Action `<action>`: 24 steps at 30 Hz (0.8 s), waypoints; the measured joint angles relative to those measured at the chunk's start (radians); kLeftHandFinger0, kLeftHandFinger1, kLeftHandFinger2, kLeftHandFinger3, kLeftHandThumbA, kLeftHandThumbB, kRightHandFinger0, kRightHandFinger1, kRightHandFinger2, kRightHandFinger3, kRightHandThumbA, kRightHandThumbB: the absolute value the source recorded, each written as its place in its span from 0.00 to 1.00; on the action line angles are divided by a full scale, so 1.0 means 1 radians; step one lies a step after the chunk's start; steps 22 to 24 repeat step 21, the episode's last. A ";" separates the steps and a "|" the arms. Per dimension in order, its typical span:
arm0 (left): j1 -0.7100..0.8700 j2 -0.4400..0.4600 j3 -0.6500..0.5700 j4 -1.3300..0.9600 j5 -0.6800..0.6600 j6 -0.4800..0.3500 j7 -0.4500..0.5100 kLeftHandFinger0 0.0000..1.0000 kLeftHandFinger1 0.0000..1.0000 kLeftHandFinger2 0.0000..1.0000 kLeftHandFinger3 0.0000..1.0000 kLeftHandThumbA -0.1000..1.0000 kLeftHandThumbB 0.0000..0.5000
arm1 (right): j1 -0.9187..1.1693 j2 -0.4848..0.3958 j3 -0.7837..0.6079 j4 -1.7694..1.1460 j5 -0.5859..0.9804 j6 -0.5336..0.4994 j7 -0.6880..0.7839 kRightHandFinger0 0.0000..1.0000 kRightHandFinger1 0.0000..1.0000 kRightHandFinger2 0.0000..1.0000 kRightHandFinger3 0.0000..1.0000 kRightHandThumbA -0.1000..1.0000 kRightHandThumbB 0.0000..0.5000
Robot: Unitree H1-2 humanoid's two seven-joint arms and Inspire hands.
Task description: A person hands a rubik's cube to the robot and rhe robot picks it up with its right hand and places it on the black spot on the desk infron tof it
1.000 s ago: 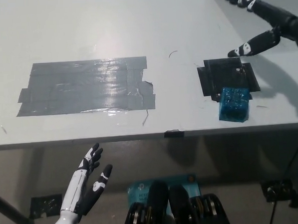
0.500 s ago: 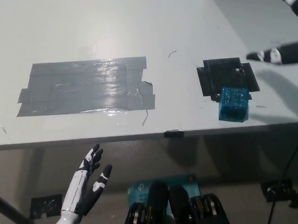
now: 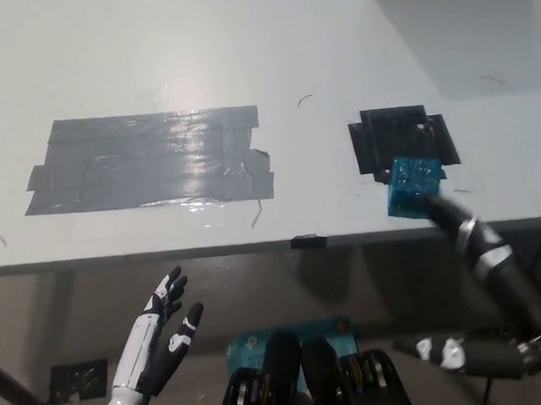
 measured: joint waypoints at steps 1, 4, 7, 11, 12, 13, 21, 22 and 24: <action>0.008 0.000 0.000 0.000 0.000 0.000 0.000 1.00 1.00 1.00 1.00 0.84 0.25 | 0.011 0.010 0.009 0.040 -0.003 -0.017 -0.008 1.00 1.00 1.00 1.00 1.00 0.84; 0.031 -0.003 0.000 0.000 0.000 0.000 0.000 1.00 1.00 1.00 1.00 0.82 0.25 | 0.028 0.027 0.034 0.178 -0.020 -0.061 -0.033 1.00 1.00 1.00 1.00 1.00 0.81; 0.046 -0.004 0.000 0.000 -0.001 0.000 0.000 1.00 1.00 1.00 1.00 0.82 0.27 | 0.028 0.026 0.064 0.331 -0.052 -0.110 -0.065 1.00 1.00 1.00 1.00 1.00 0.79; 0.045 -0.003 0.002 0.000 -0.002 0.000 0.000 1.00 1.00 1.00 1.00 0.82 0.29 | 0.025 0.023 0.091 0.460 -0.085 -0.170 -0.103 1.00 1.00 1.00 1.00 1.00 0.81; 0.044 -0.004 0.002 0.000 -0.002 -0.001 0.000 1.00 1.00 1.00 1.00 0.82 0.28 | 0.025 0.021 0.094 0.474 -0.089 -0.182 -0.110 1.00 1.00 1.00 1.00 1.00 0.82; 0.043 -0.005 0.002 0.000 -0.002 -0.002 0.000 1.00 1.00 1.00 1.00 0.83 0.28 | 0.024 0.018 0.098 0.489 -0.094 -0.196 -0.118 1.00 1.00 1.00 1.00 1.00 0.84; 0.046 -0.004 0.001 0.000 -0.005 -0.014 0.000 1.00 1.00 1.00 1.00 0.83 0.26 | 0.025 -0.009 0.130 0.524 -0.124 -0.274 -0.171 1.00 1.00 1.00 1.00 1.00 0.84; 0.046 -0.004 0.001 0.000 -0.005 -0.014 0.000 1.00 1.00 1.00 1.00 0.83 0.26 | 0.025 -0.009 0.130 0.524 -0.124 -0.274 -0.171 1.00 1.00 1.00 1.00 1.00 0.84; 0.046 -0.004 0.001 0.000 -0.005 -0.014 0.000 1.00 1.00 1.00 1.00 0.83 0.26 | 0.025 -0.009 0.130 0.524 -0.124 -0.274 -0.171 1.00 1.00 1.00 1.00 1.00 0.84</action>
